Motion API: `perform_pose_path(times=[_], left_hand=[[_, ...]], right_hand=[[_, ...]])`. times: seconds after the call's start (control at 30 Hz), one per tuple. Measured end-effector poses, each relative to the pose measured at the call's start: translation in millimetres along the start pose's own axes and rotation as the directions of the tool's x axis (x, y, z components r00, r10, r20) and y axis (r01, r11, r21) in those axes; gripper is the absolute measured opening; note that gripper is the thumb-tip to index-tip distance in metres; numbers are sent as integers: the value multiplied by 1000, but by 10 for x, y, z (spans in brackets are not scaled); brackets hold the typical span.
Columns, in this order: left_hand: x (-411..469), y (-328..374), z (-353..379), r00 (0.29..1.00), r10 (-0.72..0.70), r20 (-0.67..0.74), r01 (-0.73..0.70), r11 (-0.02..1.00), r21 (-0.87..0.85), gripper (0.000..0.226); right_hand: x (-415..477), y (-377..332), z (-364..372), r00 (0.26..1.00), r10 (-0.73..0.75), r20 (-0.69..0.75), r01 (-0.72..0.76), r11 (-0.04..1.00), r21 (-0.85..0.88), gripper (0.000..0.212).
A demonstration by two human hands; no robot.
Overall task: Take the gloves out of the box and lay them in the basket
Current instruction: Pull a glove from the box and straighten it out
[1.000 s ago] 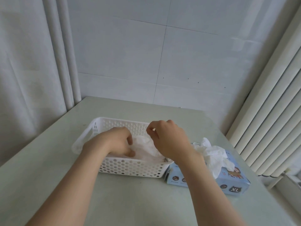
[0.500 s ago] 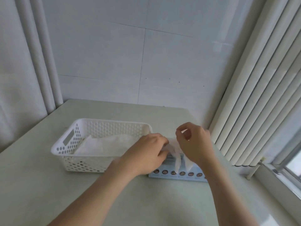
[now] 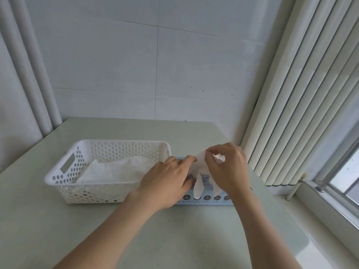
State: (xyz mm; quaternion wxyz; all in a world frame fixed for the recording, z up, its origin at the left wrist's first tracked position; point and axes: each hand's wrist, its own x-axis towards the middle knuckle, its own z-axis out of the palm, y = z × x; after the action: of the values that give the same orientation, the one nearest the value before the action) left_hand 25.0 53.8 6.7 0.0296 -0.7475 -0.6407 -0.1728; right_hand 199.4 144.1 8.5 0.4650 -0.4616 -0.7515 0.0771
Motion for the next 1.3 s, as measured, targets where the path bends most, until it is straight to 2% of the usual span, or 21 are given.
perform_pose_path(times=[0.13, 0.3, 0.4, 0.47, 0.6, 0.73, 0.83, 0.93, 1.03, 1.17, 1.23, 1.3], left_hand=[[-2, -12, 20, 1000, 10, 7, -10, 999, 33, 44], [-11, -35, 37, 999, 32, 39, -35, 996, 79, 43], [0, -56, 36, 999, 30, 38, -31, 998, 53, 41], [18, -73, 9, 999, 12, 39, -10, 999, -34, 39], [43, -84, -158, 998, -48, -39, 34, 955, -296, 34], [26, -76, -366, 977, -198, -79, 97, 741, -665, 22], [1, -54, -502, 978, -179, -107, 17, 581, -814, 26], [2, -33, -571, 984, -138, -114, -39, 454, -890, 29], [25, -61, -565, 976, -180, -121, -40, 401, -915, 25], [46, -111, -528, 954, -280, -110, 13, 403, -915, 22], [58, -144, -475, 944, -316, -91, 50, 412, -910, 26], [72, -183, -417, 929, -354, -105, 68, 442, -894, 29]], right_hand=[[-6, 3, 49, 990, -19, -143, 16, 1000, -26, 9], [7, -137, -4, 934, -73, -349, 133, 979, 152, 13], [6, -267, -51, 921, -52, -386, 161, 953, 257, 11], [0, -303, -61, 920, -33, -390, 160, 941, 298, 12], [-7, -360, -51, 936, -14, -351, 149, 920, 361, 12], [0, -537, -51, 938, -29, -345, 172, 904, 391, 12], [22, -670, -37, 944, -65, -324, 203, 889, 411, 11], [61, -763, -12, 956, -119, -269, 223, 889, 400, 9], [106, -744, 23, 968, -170, -184, 231, 893, 388, 11], [66, -601, 28, 991, -93, 97, 19, 811, 584, 12], [40, -553, 12, 984, -95, 151, -11, 811, 584, 16], [38, -507, 7, 984, -118, 137, 32, 861, 508, 18]])
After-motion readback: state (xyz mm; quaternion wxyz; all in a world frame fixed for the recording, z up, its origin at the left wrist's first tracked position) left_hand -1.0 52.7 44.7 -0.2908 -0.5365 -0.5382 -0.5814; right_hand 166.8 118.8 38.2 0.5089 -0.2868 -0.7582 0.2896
